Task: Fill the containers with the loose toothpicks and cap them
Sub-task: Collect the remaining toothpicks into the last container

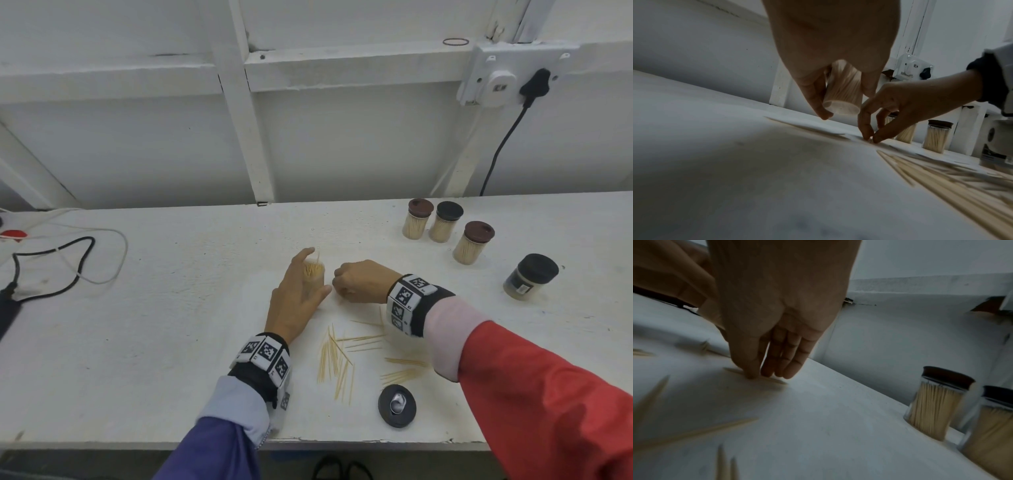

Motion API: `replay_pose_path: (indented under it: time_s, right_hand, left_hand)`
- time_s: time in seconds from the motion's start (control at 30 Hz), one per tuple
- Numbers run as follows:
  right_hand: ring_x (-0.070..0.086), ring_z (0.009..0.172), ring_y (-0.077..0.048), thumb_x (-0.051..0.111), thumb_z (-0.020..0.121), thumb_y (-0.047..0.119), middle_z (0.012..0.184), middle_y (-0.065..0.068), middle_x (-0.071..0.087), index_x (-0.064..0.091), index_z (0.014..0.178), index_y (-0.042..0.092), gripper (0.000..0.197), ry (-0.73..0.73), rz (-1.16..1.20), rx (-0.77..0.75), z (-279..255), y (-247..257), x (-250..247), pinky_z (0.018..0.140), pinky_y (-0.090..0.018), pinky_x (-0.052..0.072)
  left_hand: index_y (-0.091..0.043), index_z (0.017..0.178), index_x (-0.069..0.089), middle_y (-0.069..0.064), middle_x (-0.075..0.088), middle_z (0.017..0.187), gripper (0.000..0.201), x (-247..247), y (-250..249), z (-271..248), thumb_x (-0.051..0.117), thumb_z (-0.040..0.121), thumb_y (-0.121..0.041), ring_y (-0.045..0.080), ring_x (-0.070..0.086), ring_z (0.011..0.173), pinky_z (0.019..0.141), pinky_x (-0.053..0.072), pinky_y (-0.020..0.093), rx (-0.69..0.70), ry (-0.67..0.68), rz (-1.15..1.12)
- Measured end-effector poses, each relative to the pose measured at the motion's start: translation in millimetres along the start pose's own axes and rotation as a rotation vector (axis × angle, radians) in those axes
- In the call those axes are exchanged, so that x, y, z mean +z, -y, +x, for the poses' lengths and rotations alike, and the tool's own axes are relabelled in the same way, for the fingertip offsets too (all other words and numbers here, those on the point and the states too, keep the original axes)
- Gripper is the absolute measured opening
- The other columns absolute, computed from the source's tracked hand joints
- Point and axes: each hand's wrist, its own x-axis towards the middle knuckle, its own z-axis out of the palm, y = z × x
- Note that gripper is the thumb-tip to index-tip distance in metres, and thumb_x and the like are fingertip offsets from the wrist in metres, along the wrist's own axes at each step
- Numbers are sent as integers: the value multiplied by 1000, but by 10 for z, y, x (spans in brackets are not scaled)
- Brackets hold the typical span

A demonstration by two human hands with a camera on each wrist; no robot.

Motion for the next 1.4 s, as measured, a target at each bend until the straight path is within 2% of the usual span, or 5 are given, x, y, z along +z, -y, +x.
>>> replay_pose_path:
  time_s: [0.17,0.57,0.83,1.13,1.4]
  right_hand:
    - [63,96,-26,59,91,19,106,-4,67,72,103,19,18,28,-27,23,6,7,-10,76,-32,45]
    - [47,81,-20,55,92,20,101,-6,53,50,91,15,7,190,-15,72,21,78,-28,69,-30,37]
    - [63,87,-28,51,90,13,98,-6,66,67,98,16,18,24,-71,56,-48,84,22,67,-31,41]
    - [55,87,-24,48,92,20,99,-7,58,53,95,12,10,79,-38,135,-51,126,53,66,-32,35]
    - [68,65,-21,62,90,0,83,-12,64,61,112,8,24,-769,1134,164,-112,52,-367,61,-29,58]
  left_hand:
    - [-44,142,34,-16,49,132,68,3,16,13,71,86,-37,-4,46,108,97,44,35,23,6,30]
    - [-59,139,26,-13,49,116,74,9,-53,-9,71,85,-36,3,47,101,92,44,51,29,38,95]
    - [-49,118,39,-14,51,121,51,9,-41,-19,72,81,-36,8,51,104,91,45,55,36,-13,56]
    - [-42,110,34,-15,54,114,52,24,-57,-7,77,80,-34,13,55,99,94,44,51,-42,-12,9]
    - [-38,142,21,-7,56,108,88,29,-53,25,80,77,-28,24,63,93,87,49,38,-97,17,1]
